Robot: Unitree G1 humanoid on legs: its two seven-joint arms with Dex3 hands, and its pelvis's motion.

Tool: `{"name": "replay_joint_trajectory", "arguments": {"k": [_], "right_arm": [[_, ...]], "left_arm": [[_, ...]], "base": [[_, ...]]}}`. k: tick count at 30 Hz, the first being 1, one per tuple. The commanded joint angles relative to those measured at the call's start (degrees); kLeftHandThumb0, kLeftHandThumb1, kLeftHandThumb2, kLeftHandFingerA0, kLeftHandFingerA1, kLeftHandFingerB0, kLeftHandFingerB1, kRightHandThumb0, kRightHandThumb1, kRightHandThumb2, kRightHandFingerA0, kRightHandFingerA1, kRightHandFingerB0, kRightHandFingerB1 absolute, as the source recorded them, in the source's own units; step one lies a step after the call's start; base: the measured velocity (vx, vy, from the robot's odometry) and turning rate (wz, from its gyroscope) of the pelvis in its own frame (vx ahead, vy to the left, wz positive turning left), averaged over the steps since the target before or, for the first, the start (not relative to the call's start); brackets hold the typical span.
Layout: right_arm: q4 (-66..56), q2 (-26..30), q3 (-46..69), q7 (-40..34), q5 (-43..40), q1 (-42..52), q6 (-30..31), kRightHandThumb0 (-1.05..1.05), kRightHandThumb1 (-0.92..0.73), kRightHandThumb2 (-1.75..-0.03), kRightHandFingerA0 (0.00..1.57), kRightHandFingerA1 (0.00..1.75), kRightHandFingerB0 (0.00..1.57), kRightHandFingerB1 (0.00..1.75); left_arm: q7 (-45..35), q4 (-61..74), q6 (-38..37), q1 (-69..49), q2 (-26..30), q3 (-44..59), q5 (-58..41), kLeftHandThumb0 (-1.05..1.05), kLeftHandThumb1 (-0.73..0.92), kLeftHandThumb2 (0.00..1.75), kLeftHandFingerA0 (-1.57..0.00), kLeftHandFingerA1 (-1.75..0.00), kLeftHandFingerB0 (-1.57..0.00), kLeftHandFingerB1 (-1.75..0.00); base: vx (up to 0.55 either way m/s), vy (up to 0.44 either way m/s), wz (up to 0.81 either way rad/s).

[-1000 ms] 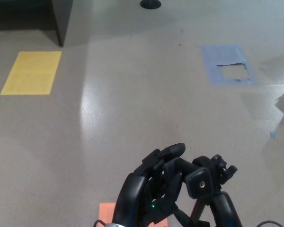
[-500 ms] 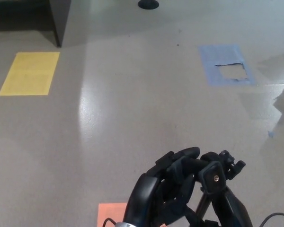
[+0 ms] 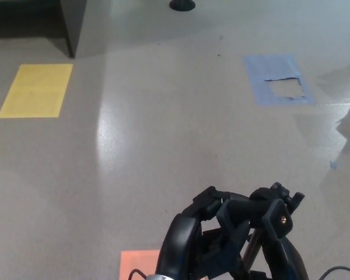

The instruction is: A phone stand is kept on the floor and the robot uses both its hands to grab it and uses its left hand to extend the phone stand by pulling it upwards

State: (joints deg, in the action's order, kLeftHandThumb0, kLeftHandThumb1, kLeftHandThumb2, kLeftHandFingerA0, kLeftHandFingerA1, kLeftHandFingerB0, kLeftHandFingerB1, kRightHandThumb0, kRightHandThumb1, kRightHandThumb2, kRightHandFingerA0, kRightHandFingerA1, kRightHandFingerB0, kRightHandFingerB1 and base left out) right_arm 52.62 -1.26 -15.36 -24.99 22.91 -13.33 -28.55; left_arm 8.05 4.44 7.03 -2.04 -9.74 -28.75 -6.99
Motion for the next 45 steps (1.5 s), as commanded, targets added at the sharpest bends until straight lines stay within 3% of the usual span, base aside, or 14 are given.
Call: {"name": "replay_joint_trajectory", "arguments": {"k": [1,5,6,10,11,12,16,18,19,22,23,40,42,45], "right_arm": [[4.8,-1.0,3.6,2.1,-4.9,-1.6,-3.5,-1.02,-0.6,-1.1,0.95,1.1,0.7,1.01],[5.7,-1.1,4.2,2.1,-4.8,-2.0,-4.2,-1.02,-0.6,-1.1,0.95,1.1,0.7,1.01],[6.0,-1.1,4.5,2.2,-4.9,-2.3,-4.3,-1.02,-0.6,-1.1,0.95,1.1,0.7,1.01],[6.4,-1.2,4.8,2.2,-4.8,-2.5,-4.5,-1.02,-0.6,-1.1,0.95,1.1,0.7,1.01],[6.1,-0.3,5.2,1.9,-4.8,-2.2,-6.0,-1.05,-0.57,-1.13,0.66,1.0,0.53,0.97],[5.8,0.0,5.4,1.8,-4.9,-2.1,-5.1,-1.05,-0.8,-0.68,0.44,1.14,0.37,1.15],[5.7,-0.2,5.7,1.9,-4.8,-2.1,-2.9,-1.05,-0.8,-0.68,0.44,1.14,0.37,1.15],[7.5,-1.1,7.3,3.5,-7.3,-2.4,-4.4,-1.05,-0.77,-0.68,0.74,1.17,0.55,1.1],[6.5,-1.2,7.4,3.6,-7.5,-2.2,-4.1,-1.04,-0.56,-1.16,1.04,1.13,0.69,1.06],[6.1,-1.2,7.4,3.6,-7.5,-2.1,-4.0,-1.04,-0.56,-1.16,1.04,1.13,0.69,1.06],[6.7,-1.4,7.1,2.0,-6.7,-2.6,-3.7,-1.05,-0.79,-0.75,1.05,1.29,1.19,1.31],[9.2,-2.0,9.4,4.5,-9.6,-2.7,-5.4,-1.05,-0.82,-0.68,1.22,1.19,0.88,1.12],[9.4,-1.9,9.6,4.5,-9.6,-2.9,-5.4,-1.05,-0.58,-1.14,1.39,1.3,0.78,1.03],[9.7,-2.0,9.6,3.9,-9.2,-2.9,-5.5,-1.05,-0.81,-0.68,1.27,1.2,0.77,1.15]], "left_arm": [[10.7,2.5,-1.1,0.9,-13.1,-8.6,7.3,-0.15,0.63,0.65,-1.02,-1.75,-0.77,-1.75],[11.4,3.3,-0.7,1.8,-13.0,-9.1,7.3,-0.09,0.63,0.67,-1.03,-1.75,-0.78,-1.75],[10.8,10.0,3.5,4.7,-18.2,-9.4,0.6,0.57,0.92,0.98,-1.38,-1.75,-1.04,-1.75],[11.2,10.9,4.3,5.3,-18.5,-9.5,-0.5,0.57,0.92,0.98,-1.38,-1.75,-1.04,-1.75],[10.6,14.9,11.0,16.8,-25.3,-5.9,-2.5,-0.25,0.5,0.87,-1.25,-1.49,-0.96,-1.34],[10.3,16.6,14.6,23.2,-29.0,-3.7,-3.7,-0.15,0.55,0.78,-0.98,-1.75,-0.69,-1.75],[10.8,16.8,15.9,26.3,-29.8,-2.3,-4.9,-0.15,0.55,0.78,-0.98,-1.75,-0.69,-1.75],[11.5,15.1,20.2,42.7,-36.3,5.6,-5.0,-0.17,0.46,0.82,-1.07,-1.75,-0.81,-1.75],[12.2,14.0,20.1,47.5,-37.3,7.8,-5.0,-0.17,0.45,0.83,-1.05,-1.75,-0.8,-1.75],[13.0,13.6,20.2,49.9,-36.8,9.0,-5.9,-0.17,0.45,0.83,-1.05,-1.75,-0.8,-1.75],[15.3,10.9,19.6,58.6,-35.0,13.6,-10.2,-0.16,0.45,0.82,-0.99,-1.75,-0.74,-1.75],[23.0,-6.9,16.6,93.9,-21.8,30.3,-22.5,-0.22,0.52,0.78,-0.99,-1.75,-0.75,-1.47],[22.5,-7.7,16.2,95.1,-20.7,30.5,-21.8,-0.2,0.49,0.82,-0.99,-1.75,-0.73,-1.74],[21.7,-9.3,17.1,97.1,-18.9,31.4,-22.4,-0.2,0.44,0.92,-1.01,-1.75,-0.74,-1.75]], "base": [[0.0,0.0,0.0],[0.0,0.0,0.0],[0.0,0.0,0.0],[0.0,0.0,0.0],[0.0,0.0,0.0],[0.0,0.0,0.0],[0.0,0.0,0.0],[0.0,0.0,0.0],[0.0,0.0,0.0],[0.0,0.0,0.0],[0.0,0.0,0.0],[0.0,0.0,0.0],[0.0,0.0,0.0],[0.0,0.0,0.0]]}}
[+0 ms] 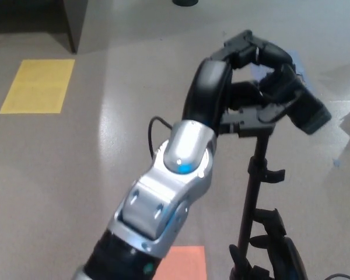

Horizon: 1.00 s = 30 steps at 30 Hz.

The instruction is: A phone stand is kept on the floor and the robot uses both its hands to grab it and uses its left hand to extend the phone stand by pulling it upwards

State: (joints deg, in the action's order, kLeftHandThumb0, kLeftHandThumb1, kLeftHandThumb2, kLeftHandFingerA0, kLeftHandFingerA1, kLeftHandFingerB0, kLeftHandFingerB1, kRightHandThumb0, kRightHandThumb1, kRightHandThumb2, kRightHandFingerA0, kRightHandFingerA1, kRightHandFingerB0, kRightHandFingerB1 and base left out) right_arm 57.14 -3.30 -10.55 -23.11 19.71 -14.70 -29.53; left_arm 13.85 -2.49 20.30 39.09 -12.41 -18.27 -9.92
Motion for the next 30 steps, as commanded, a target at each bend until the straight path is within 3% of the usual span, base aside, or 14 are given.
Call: {"name": "replay_joint_trajectory", "arguments": {"k": [1,5,7,8,11,12,18,19,21,22,25,26,27,30], "right_arm": [[5.3,0.1,4.7,1.9,-5.8,-1.5,-4.4,-1.04,-0.59,-1.14,1.3,1.25,0.73,1.05],[5.2,0.1,4.8,1.9,-5.8,-1.0,-5.0,-1.05,-0.8,-0.67,1.2,1.2,0.77,1.13],[5.2,0.0,5.4,2.0,-6.5,-0.7,-5.7,-1.01,-0.57,-1.12,1.33,1.26,0.78,1.04],[5.2,-0.1,5.5,2.0,-6.5,-0.6,-5.7,-1.05,-0.8,-0.67,1.2,1.19,0.78,1.13],[5.2,-0.1,5.7,2.0,-6.5,-0.5,-5.6,-1.05,-0.81,-0.67,1.2,1.2,0.76,1.15],[5.2,0.0,5.8,1.8,-6.5,-0.5,-5.6,-1.05,-0.58,-1.14,1.3,1.25,0.78,1.07],[4.8,-0.4,7.4,3.3,-8.4,-0.3,-6.1,-1.02,-0.58,-1.11,1.16,1.15,0.73,1.03],[4.9,-0.6,7.6,3.3,-8.5,-0.5,-6.0,-1.02,-0.58,-1.11,1.16,1.15,0.73,1.03],[6.0,-1.6,7.9,2.5,-8.5,-0.8,-8.3,-1.0,-0.56,-1.09,1.33,1.24,0.81,1.02],[5.9,-1.4,8.1,2.4,-8.5,-1.5,-8.1,-1.01,-0.56,-1.09,1.34,1.24,0.81,1.01],[5.4,-1.2,8.1,3.8,-8.4,-2.5,-6.3,-0.99,-0.55,-1.08,1.28,1.19,0.76,0.98],[5.3,-1.0,8.0,3.6,-8.2,-2.8,-5.9,-1.03,-0.54,-1.1,1.34,1.23,0.8,1.01],[5.2,-1.0,8.0,3.5,-8.0,-3.4,-5.7,-1.05,-0.77,-0.69,1.19,1.14,0.86,1.09],[5.3,-1.1,7.8,3.0,-7.4,-4.2,-5.6,-1.05,-0.56,-0.94,1.24,1.18,0.87,1.05]], "left_arm": [[15.4,-3.1,3.6,56.4,-15.9,21.1,-19.5,-0.2,0.47,0.9,-1.01,-1.75,-0.76,-1.75],[15.5,-6.4,1.8,58.2,-15.4,21.8,-18.6,-0.29,0.45,0.95,-1.31,-1.48,-1.06,-1.36],[16.2,-8.2,1.3,59.6,-15.1,22.8,-19.1,-0.17,0.53,0.85,-1.01,-1.75,-0.73,-1.75],[16.4,-8.8,1.2,60.1,-15.0,23.1,-19.3,-0.17,0.5,0.9,-1.02,-1.75,-0.73,-1.75],[16.8,-10.7,0.7,61.6,-14.6,24.1,-19.7,-0.17,0.46,0.94,-1.03,-1.75,-0.7,-1.75],[16.9,-11.5,0.7,62.3,-14.3,24.4,-19.6,-0.17,0.46,0.95,-1.03,-1.75,-0.69,-1.75],[17.6,-18.8,-1.7,67.9,-12.7,27.1,-19.8,-0.1,0.34,1.09,-0.98,-1.75,-0.7,-1.75],[17.8,-20.2,-1.9,69.1,-12.3,27.6,-19.9,-0.15,0.3,1.11,-1.36,-1.56,-1.11,-1.44],[17.8,-22.1,-2.1,70.7,-11.8,28.3,-20.2,-0.14,0.34,1.07,-1.33,-1.56,-1.05,-1.41],[17.8,-23.8,-2.5,72.2,-11.6,29.0,-20.7,-0.07,0.33,1.08,-0.99,-1.75,-0.71,-1.75],[19.1,-25.7,-2.3,73.8,-11.5,29.3,-19.9,-0.07,0.36,1.04,-1.01,-1.75,-0.72,-1.75],[19.2,-26.1,-2.4,74.0,-11.5,29.5,-19.8,-0.13,0.33,1.07,-1.34,-1.52,-1.09,-1.39],[19.0,-26.5,-3.0,74.3,-11.5,29.7,-19.9,-0.09,0.27,1.18,-1.02,-1.75,-0.78,-1.75],[18.9,-26.9,-4.0,74.6,-11.8,30.4,-20.4,-0.08,0.23,1.22,-1.03,-1.75,-0.78,-1.75]], "base": [[0.0,0.0,0.0],[0.0,0.0,0.0],[0.0,0.0,0.0],[0.0,0.0,0.0],[0.0,0.0,0.0],[0.0,0.0,0.0],[0.0,0.0,0.0],[0.0,0.0,0.0],[0.0,0.0,0.0],[0.0,0.0,0.0],[0.0,0.0,0.0],[0.0,0.0,0.0],[0.0,0.0,0.0],[0.0,0.0,0.0]]}}
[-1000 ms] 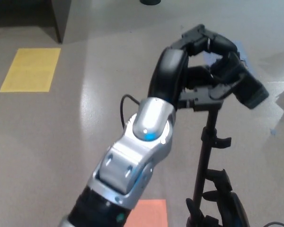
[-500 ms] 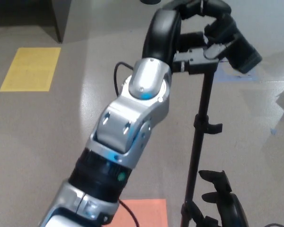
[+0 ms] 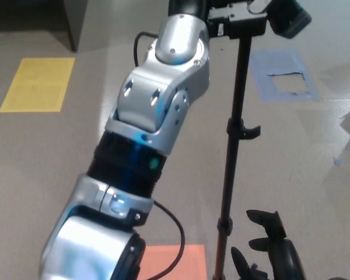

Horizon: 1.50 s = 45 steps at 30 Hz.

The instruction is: A phone stand is kept on the floor and the robot uses both its hands to grab it and uses its left hand to extend the phone stand by pulling it upwards

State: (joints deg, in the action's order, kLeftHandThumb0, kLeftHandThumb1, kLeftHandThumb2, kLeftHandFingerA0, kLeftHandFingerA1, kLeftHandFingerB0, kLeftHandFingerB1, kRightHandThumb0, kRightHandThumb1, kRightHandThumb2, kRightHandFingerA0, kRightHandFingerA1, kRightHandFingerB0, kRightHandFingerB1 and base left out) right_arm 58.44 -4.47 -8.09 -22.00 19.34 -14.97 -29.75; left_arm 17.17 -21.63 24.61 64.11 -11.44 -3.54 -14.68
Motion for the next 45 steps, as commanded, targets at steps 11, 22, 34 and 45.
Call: {"name": "replay_joint_trajectory", "arguments": {"k": [11,22,34,45], "right_arm": [[4.6,-0.5,4.8,0.8,-5.8,-4.1,-5.0,-1.05,-0.79,-0.69,1.18,1.15,0.82,1.12],[3.8,-0.6,4.8,1.3,-5.7,-3.1,-5.2,-1.05,-0.79,-0.66,1.16,1.16,0.78,1.1],[2.7,0.3,7.0,3.8,-8.0,1.0,-11.1,-1.0,-0.58,-1.06,1.13,1.15,0.75,1.0],[-2.1,3.1,5.6,-2.5,-1.9,4.7,-9.7,-1.05,-0.79,-0.75,0.54,0.95,0.11,0.81]], "left_arm": [[14.8,-10.5,-5.2,53.3,-11.0,16.7,-14.4,-0.18,0.44,0.94,-1.01,-1.75,-0.64,-1.75],[10.8,-1.5,0.7,43.6,-10.8,11.1,-8.1,-0.2,0.57,0.74,-0.97,-1.75,-0.74,-1.75],[-0.3,21.1,8.7,9.9,-4.2,-7.6,1.8,-0.52,0.46,0.55,-0.22,-0.42,-0.22,-0.29],[-1.1,46.7,10.8,-29.5,10.7,-19.6,4.0,-1.01,0.62,1.06,0.0,-0.11,0.0,0.0]], "base": [[0.0,0.0,0.0],[0.0,0.0,0.0],[0.0,0.0,0.0],[0.0,0.0,0.0]]}}
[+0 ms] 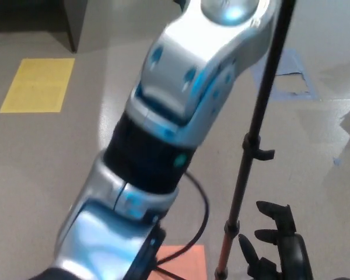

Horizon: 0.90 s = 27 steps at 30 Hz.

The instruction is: A phone stand is kept on the floor and the robot uses both its hands to grab it and uses its left hand to extend the phone stand by pulling it upwards

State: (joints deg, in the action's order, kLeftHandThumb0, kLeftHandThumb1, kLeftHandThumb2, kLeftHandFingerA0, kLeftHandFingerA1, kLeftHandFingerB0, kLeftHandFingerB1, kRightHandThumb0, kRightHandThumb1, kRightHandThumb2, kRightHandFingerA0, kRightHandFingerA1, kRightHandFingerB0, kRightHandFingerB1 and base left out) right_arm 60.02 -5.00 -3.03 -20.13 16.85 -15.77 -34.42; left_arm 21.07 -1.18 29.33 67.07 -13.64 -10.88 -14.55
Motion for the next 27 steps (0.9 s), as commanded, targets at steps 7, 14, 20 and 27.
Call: {"name": "replay_joint_trajectory", "arguments": {"k": [7,14,20,27], "right_arm": [[-6.8,9.4,0.2,3.1,0.0,7.9,-5.3,-1.05,-0.76,-0.69,0.14,0.97,0.0,0.54],[-13.5,13.8,0.4,4.3,0.8,14.8,-10.2,-1.05,-0.78,-0.71,0.01,0.81,0.0,0.26],[-20.8,18.5,2.1,7.0,-0.1,22.9,-10.0,-1.05,-0.83,-0.8,0.0,0.64,0.0,0.04],[-24.5,20.1,1.2,5.3,2.4,27.9,-9.7,-1.05,-0.82,-0.79,0.0,0.51,0.0,0.0]], "left_arm": [[-5.5,32.6,-8.4,-64.2,22.3,-12.1,8.7,-1.02,0.7,1.06,-0.04,0.0,-0.1,-0.05],[-9.0,29.4,-31.1,-89.9,25.3,3.2,12.9,-0.96,0.65,1.07,-0.04,-0.18,-0.18,-0.3],[-13.2,23.2,-43.7,-106.1,24.1,15.7,11.0,-0.96,0.68,1.07,0.0,-0.3,-0.08,-0.39],[-18.2,8.4,-58.6,-114.7,21.8,23.0,5.5,-0.87,0.79,0.65,-0.18,-0.28,-0.22,-0.28]], "base": [[0.0,0.0,0.0],[0.0,0.0,0.0],[0.0,0.0,0.0],[0.0,0.0,0.0]]}}
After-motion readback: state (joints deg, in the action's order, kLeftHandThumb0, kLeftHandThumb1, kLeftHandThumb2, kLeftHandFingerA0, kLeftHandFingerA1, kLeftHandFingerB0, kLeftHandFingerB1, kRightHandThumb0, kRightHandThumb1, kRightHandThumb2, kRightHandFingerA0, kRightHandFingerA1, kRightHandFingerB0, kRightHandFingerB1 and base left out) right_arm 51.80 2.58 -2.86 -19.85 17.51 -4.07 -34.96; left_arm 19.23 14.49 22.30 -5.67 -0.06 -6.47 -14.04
